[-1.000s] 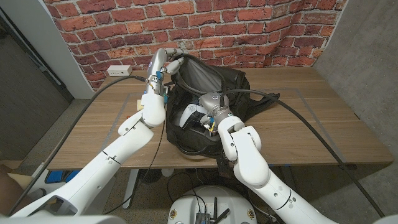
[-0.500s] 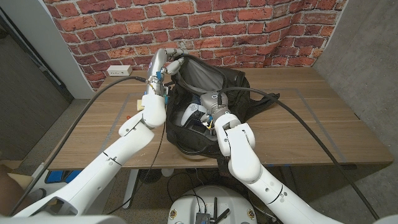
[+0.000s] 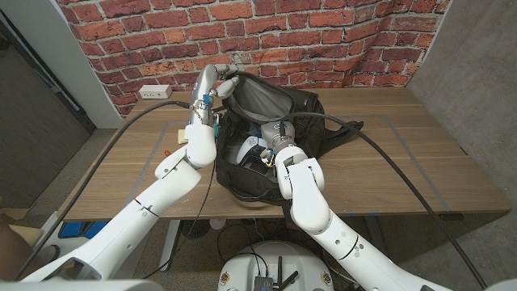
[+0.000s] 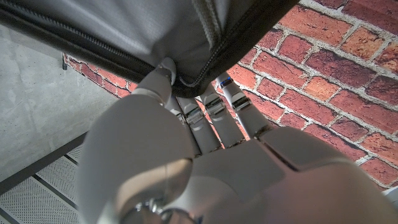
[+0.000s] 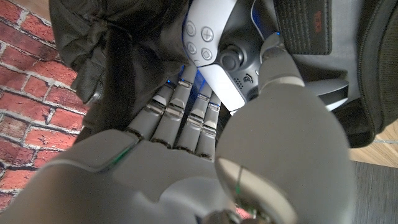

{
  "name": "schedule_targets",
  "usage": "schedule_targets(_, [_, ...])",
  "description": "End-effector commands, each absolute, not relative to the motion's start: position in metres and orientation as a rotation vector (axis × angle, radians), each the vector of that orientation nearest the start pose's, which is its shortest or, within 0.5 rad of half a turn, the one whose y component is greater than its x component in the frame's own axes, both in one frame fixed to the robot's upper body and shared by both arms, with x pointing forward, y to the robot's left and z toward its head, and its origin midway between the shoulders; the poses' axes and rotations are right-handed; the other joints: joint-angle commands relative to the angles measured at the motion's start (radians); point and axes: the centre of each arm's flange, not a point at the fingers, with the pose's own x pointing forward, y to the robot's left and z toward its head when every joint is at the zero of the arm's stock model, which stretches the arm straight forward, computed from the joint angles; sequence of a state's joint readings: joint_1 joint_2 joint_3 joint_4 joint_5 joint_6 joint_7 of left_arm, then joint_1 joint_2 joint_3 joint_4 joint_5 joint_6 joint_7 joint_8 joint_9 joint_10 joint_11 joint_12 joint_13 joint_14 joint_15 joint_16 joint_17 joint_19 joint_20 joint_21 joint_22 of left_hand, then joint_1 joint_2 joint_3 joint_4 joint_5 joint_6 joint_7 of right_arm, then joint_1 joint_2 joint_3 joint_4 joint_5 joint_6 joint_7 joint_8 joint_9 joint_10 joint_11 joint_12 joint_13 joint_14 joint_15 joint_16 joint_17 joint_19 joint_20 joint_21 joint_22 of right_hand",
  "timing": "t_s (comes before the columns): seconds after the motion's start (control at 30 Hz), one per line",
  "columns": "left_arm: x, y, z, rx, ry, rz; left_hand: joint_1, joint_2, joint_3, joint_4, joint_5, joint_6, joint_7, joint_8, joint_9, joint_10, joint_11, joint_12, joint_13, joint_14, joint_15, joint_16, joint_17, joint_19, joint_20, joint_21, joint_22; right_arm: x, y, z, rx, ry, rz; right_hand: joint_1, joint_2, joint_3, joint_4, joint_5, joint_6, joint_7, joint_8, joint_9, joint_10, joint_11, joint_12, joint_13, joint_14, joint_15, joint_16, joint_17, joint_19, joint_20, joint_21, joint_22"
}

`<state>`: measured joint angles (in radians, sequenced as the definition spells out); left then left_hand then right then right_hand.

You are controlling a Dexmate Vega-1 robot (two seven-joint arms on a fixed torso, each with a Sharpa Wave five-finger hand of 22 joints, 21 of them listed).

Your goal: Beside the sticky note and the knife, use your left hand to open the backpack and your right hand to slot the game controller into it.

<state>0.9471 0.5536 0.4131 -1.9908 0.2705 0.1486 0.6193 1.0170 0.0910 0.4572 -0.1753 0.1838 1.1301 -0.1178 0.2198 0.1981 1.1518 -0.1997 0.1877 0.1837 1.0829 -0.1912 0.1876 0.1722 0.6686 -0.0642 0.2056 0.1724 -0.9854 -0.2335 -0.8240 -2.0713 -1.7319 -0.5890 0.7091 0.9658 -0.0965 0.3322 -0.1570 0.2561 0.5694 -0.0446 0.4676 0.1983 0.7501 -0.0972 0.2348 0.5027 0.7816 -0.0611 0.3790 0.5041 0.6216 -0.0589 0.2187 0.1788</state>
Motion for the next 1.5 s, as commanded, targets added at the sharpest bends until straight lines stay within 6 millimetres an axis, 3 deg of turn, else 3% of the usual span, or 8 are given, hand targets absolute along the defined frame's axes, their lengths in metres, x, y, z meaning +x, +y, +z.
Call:
schedule_targets(0.03, [0.5047,0.2017,0.0826,0.567,-1.036,0.377,-0.010,0.002,0.004,0.000,0.006,0.004,0.004,-0.004,0.001,0.008,-0.002,0.005,0.004,0.007,-0.049,-0.004,0.003,0.014,-0.137,-0.001,0.003,0.4774,-0.0015,-0.0168,-1.726,-0.366,-0.129,0.068,0.168,0.001,0.005,0.006,0.026,-0.048,-0.011,0.003,0.058,-0.079,-0.015,-0.002,0.004,-0.162,-0.015,-0.001,-0.002,-0.114,0.001,0.003])
schedule_targets(0.63, [0.5051,0.2057,0.0802,0.556,-1.027,0.387,-0.011,0.002,0.006,0.001,0.006,0.003,0.002,-0.005,0.001,0.009,-0.002,0.006,0.004,0.007,-0.049,-0.004,0.002,0.014,-0.137,-0.002,0.003,0.4745,0.0028,-0.0114,-1.715,-0.364,-0.147,0.024,0.135,-0.029,0.009,-0.001,-0.059,-0.038,-0.064,0.001,-0.034,-0.055,-0.048,-0.017,-0.096,-0.149,-0.057,0.000,-0.021,-0.075,-0.005,0.003])
schedule_targets(0.97, [0.5071,0.2062,0.0808,0.555,-1.025,0.386,-0.011,0.002,0.007,0.000,0.006,0.004,0.002,-0.004,0.001,0.010,-0.002,0.006,0.004,0.008,-0.050,-0.004,0.003,0.014,-0.137,-0.003,0.003,0.4713,0.0052,-0.0094,-1.709,-0.357,-0.117,-0.014,0.115,-0.062,0.014,-0.019,-0.115,-0.022,-0.103,0.002,-0.126,-0.037,-0.058,-0.030,-0.178,-0.137,-0.078,0.011,-0.040,-0.044,-0.011,0.002])
schedule_targets(1.27, [0.5108,0.2061,0.0812,0.553,-1.022,0.380,-0.011,0.002,0.007,0.001,0.006,0.003,0.004,-0.005,0.001,0.008,-0.002,0.005,0.004,0.008,-0.049,-0.004,0.003,0.014,-0.137,-0.003,0.003,0.4721,0.0054,-0.0080,-1.705,-0.322,-0.076,-0.047,0.106,-0.086,0.016,-0.039,-0.190,-0.004,-0.151,0.003,-0.242,-0.005,-0.062,-0.043,-0.270,-0.089,-0.105,0.015,-0.073,0.000,-0.018,0.002])
schedule_targets(1.5, [0.5133,0.2065,0.0827,0.555,-1.018,0.380,-0.011,0.002,0.008,0.001,0.006,0.003,0.004,-0.005,0.002,0.008,-0.002,0.005,0.004,0.008,-0.049,-0.004,0.003,0.014,-0.137,-0.003,0.003,0.4732,0.0068,-0.0069,-1.706,-0.302,-0.046,-0.076,0.102,-0.101,0.018,-0.052,-0.277,0.023,-0.205,0.003,-0.339,0.037,-0.059,-0.059,-0.368,-0.019,-0.141,0.011,-0.119,0.042,-0.024,0.003])
